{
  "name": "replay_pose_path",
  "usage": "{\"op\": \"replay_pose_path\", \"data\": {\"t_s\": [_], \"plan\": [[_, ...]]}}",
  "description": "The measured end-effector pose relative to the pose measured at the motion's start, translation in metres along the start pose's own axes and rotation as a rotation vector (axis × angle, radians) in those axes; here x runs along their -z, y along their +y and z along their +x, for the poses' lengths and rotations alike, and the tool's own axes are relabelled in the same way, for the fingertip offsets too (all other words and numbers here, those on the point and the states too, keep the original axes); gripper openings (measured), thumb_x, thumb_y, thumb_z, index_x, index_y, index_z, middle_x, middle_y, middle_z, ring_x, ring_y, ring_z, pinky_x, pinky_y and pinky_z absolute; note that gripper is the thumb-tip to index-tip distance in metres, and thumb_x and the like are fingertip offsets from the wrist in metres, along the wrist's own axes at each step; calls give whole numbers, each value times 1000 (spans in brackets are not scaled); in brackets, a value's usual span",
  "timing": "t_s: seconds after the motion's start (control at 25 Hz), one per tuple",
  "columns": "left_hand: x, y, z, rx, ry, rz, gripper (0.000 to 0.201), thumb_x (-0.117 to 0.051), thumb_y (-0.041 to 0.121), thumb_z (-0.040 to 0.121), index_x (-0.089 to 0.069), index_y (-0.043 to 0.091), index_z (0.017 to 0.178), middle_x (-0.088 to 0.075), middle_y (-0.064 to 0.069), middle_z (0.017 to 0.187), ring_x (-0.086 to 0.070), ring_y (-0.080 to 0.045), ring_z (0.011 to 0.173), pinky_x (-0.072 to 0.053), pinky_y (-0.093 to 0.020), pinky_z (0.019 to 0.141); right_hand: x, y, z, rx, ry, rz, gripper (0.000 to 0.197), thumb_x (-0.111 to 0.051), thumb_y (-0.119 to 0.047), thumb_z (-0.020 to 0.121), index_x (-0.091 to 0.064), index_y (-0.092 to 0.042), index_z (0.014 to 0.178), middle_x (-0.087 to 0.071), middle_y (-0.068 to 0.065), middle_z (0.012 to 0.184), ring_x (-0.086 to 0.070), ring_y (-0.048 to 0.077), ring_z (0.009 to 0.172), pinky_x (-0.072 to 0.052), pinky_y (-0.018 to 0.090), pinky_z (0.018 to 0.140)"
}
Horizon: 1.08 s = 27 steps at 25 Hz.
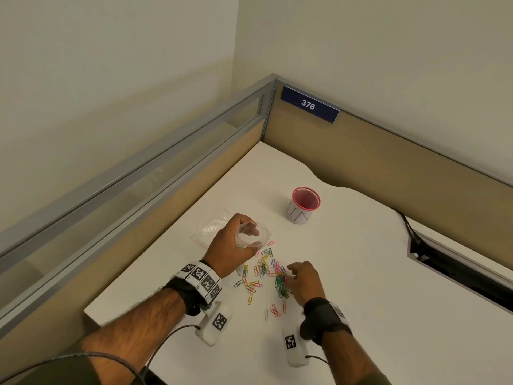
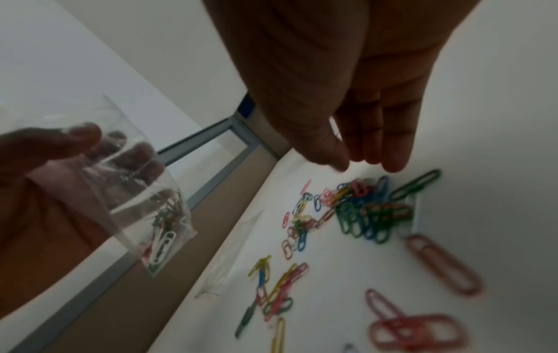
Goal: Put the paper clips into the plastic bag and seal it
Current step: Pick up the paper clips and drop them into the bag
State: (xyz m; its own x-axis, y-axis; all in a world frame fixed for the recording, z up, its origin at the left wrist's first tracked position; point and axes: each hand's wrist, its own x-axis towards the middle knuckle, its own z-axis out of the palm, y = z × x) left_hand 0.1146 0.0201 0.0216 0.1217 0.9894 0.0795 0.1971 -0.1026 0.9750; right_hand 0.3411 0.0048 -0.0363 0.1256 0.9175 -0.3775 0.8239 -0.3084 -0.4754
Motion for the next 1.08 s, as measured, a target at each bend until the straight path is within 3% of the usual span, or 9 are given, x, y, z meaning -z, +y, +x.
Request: {"op": "replay_pose_path", "data": {"t_s": [0.12, 0.2, 0.44, 0.56, 0.68, 0.88, 1.08], "plan": [[1, -1, 1, -16, -2, -2, 42, -79, 10, 78, -54, 24, 108, -70, 9, 101, -63, -10, 110, -50, -28, 97, 4, 13, -16, -67, -80, -99, 72, -78, -45, 72, -47, -21, 133, -47, 5, 129, -53, 25, 117, -48, 36, 96], [0, -1, 1, -19, -5, 0, 41, -79, 9, 78, -54, 25, 107, -70, 8, 101, -64, -10, 109, -49, -27, 97, -4, 9, -22, -85, -103, -190, 79, -81, -44, 69, -43, -22, 134, -43, 7, 130, -49, 27, 119, -48, 39, 96], [-3, -1, 7, -15, -15, -11, 42, -79, 9, 77, -54, 26, 106, -70, 8, 100, -64, -8, 110, -49, -27, 97, -17, -24, -2, -30, -9, -87, 33, -64, -24, 88, -57, -16, 120, -53, 9, 124, -58, 25, 108, -50, 36, 97], [-1, -1, 9, -20, -15, -9, 42, -79, 9, 78, -54, 25, 107, -71, 7, 100, -63, -10, 111, -50, -26, 96, -12, -27, 4, -10, -1, -69, 48, -72, -32, 83, -55, -18, 125, -52, 7, 126, -54, 24, 114, -48, 36, 98], [1, -5, 11, -9, -4, -8, 42, -80, 9, 78, -54, 27, 106, -70, 7, 100, -63, -8, 109, -49, -22, 94, -15, -33, 2, 56, -87, -275, 59, -73, -37, 79, -49, -22, 131, -45, 6, 127, -44, 26, 119, -47, 39, 96], [-1, -4, 11, -5, 6, 4, 43, -80, 10, 77, -54, 27, 106, -70, 8, 100, -64, -7, 108, -50, -26, 96, -27, -43, -6, 233, -6, -399, 26, -47, -21, 95, -56, -16, 119, -51, 12, 119, -50, 28, 109, -49, 36, 89], [-1, -4, 12, -5, 2, 11, 43, -80, 10, 77, -54, 27, 106, -71, 6, 100, -64, -8, 108, -50, -27, 97, -11, -38, 1, 166, 24, -294, 16, -50, -16, 93, -64, -9, 100, -64, 11, 105, -61, 26, 95, -48, 31, 81]]}}
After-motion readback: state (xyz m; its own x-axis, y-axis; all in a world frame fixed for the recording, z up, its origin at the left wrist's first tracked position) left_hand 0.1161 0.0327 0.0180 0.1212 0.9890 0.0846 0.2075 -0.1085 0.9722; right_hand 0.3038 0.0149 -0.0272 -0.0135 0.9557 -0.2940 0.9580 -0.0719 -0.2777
